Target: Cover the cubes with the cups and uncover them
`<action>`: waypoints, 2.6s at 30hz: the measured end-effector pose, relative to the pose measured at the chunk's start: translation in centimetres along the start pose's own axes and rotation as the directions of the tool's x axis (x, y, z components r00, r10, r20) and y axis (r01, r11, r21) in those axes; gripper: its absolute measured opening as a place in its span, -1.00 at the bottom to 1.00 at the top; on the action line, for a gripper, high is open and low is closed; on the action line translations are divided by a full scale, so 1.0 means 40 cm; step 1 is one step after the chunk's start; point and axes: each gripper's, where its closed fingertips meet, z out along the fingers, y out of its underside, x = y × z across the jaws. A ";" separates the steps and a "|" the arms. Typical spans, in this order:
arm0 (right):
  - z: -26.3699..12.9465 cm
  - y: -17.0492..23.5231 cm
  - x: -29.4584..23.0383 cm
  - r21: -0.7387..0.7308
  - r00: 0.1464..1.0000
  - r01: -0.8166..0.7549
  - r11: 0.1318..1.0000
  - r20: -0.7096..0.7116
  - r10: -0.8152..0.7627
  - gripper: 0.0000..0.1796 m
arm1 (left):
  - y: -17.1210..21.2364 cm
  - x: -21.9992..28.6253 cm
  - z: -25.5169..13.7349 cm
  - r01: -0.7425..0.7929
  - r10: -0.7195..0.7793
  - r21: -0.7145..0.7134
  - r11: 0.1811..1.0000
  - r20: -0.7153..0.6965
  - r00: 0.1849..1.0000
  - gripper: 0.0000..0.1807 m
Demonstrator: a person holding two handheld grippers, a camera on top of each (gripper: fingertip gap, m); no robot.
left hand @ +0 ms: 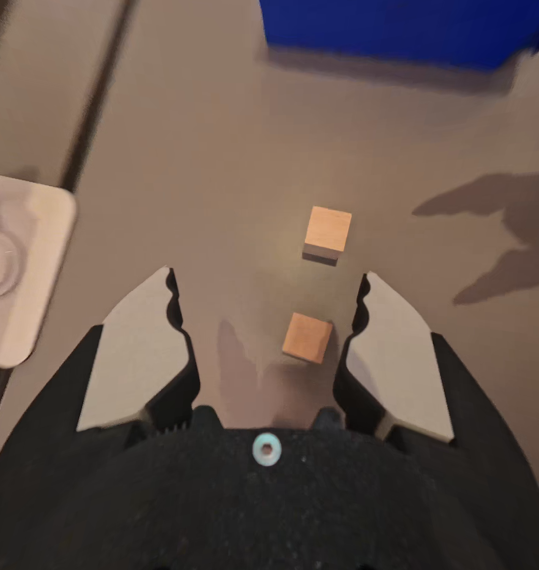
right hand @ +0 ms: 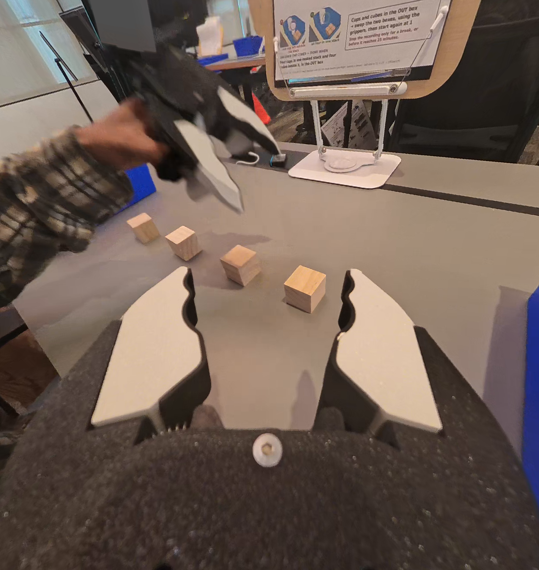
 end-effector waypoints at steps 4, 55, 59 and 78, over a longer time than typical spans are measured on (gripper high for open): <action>0.012 0.004 -0.008 -0.008 1.000 0.007 1.000 0.003 -0.007 0.01 | 0.002 -0.021 -0.272 0.084 -0.122 0.317 0.945 0.104 0.987 0.18; 0.813 -0.200 -0.847 0.000 0.305 0.877 0.481 0.773 -0.556 -0.10 | 0.690 0.214 -0.728 0.121 -0.640 0.812 0.571 0.348 0.685 -0.09; 0.775 -0.184 -0.812 -0.007 0.328 0.853 0.522 0.785 -0.526 -0.11 | 0.696 0.216 -0.728 0.120 -0.640 0.811 0.572 0.350 0.684 -0.10; 0.175 -0.085 -0.096 -0.305 0.867 0.490 0.817 0.270 -0.419 0.02 | 0.725 0.120 -0.794 0.231 -0.649 0.685 0.691 0.448 0.614 -0.11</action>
